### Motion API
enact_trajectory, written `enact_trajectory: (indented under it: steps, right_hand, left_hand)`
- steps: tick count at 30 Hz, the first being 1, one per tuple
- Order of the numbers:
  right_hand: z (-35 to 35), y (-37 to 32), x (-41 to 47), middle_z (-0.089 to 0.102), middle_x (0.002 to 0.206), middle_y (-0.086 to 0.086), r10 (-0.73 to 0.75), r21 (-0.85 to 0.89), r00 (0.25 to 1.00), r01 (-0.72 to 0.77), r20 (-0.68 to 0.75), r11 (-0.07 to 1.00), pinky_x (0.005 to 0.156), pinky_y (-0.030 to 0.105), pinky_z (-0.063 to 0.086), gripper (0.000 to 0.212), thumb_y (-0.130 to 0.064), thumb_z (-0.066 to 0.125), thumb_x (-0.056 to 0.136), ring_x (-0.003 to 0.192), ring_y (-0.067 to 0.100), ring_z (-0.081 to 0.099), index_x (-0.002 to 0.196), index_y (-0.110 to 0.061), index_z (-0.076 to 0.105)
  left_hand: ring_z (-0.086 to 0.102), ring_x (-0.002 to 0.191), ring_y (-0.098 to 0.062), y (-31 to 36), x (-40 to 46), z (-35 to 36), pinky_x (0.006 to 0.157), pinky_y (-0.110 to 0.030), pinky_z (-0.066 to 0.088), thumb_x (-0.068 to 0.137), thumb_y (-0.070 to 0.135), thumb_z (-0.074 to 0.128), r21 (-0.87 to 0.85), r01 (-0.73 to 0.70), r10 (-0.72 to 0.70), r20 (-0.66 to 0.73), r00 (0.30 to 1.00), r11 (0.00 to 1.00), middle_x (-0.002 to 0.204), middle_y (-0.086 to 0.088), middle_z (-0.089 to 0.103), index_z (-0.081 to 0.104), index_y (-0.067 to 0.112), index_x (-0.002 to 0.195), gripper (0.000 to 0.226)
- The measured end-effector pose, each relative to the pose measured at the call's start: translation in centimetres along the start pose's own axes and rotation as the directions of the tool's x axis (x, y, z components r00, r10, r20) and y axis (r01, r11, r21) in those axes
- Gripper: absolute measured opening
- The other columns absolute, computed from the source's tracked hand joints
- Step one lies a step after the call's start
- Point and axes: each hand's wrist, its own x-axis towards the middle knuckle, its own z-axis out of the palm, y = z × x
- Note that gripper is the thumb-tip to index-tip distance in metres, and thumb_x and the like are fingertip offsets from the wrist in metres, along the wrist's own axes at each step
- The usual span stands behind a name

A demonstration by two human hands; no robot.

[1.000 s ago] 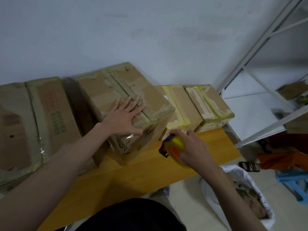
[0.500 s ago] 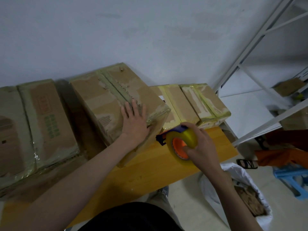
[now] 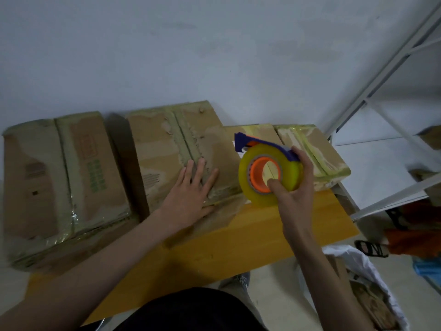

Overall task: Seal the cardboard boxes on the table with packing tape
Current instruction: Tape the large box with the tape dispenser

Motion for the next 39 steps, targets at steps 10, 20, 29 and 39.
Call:
enact_trajectory:
  steps: [10,20,29,39]
  right_hand:
    - [7.9,1.9,1.4,0.046,0.147,-0.012,-0.084,0.028,0.996,0.085,-0.037,0.996,0.112,0.039,0.044,0.062,-0.012,0.07,0.095,0.138,0.008,0.044,0.149,-0.026,0.042]
    - [7.4,2.4,3.4,0.049,0.142,-0.008,-0.079,-0.063,0.997,0.078,-0.012,0.995,0.104,0.052,0.049,0.066,-0.004,0.066,0.091,0.132,0.019,0.05,0.147,-0.03,0.042]
    - [6.6,2.1,3.8,0.051,0.133,-0.021,0.026,-0.028,0.999,-0.026,0.024,0.999,0.094,0.051,0.056,0.065,-0.012,0.064,0.091,0.122,0.015,0.057,0.146,-0.034,0.039]
    - [5.4,2.4,3.4,0.053,0.131,-0.024,0.077,0.025,0.996,-0.078,0.043,0.997,0.095,0.049,0.057,0.064,-0.011,0.07,0.092,0.123,0.015,0.059,0.145,-0.026,0.038]
  left_hand:
    - [-0.024,0.151,-0.02,-1.7,-2.8,0.4,0.126,-0.04,-0.004,0.085,0.088,0.006,-0.197,0.035,-0.037,-0.006,0.999,0.98,0.163,-0.006,-0.03,-0.022,0.013,0.156,0.107]
    - [-0.015,0.153,-0.016,-6.2,3.5,-1.2,0.126,-0.043,-0.002,0.09,0.079,-0.002,-0.241,0.242,-0.217,0.129,0.968,0.94,0.166,-0.004,-0.018,-0.011,0.014,0.159,0.096]
    - [-0.008,0.155,-0.021,-13.6,11.7,-1.8,0.125,-0.047,-0.002,0.095,0.074,0.004,-0.174,0.297,-0.263,0.19,0.946,0.939,0.168,-0.006,-0.011,-0.009,0.012,0.159,0.09]
    - [0.033,0.137,-0.034,-18.5,15.4,-2.6,0.115,-0.05,0.03,0.066,0.089,0.055,-0.432,0.273,-0.228,0.155,0.961,0.859,0.148,-0.011,0.032,0.026,0.017,0.155,0.118]
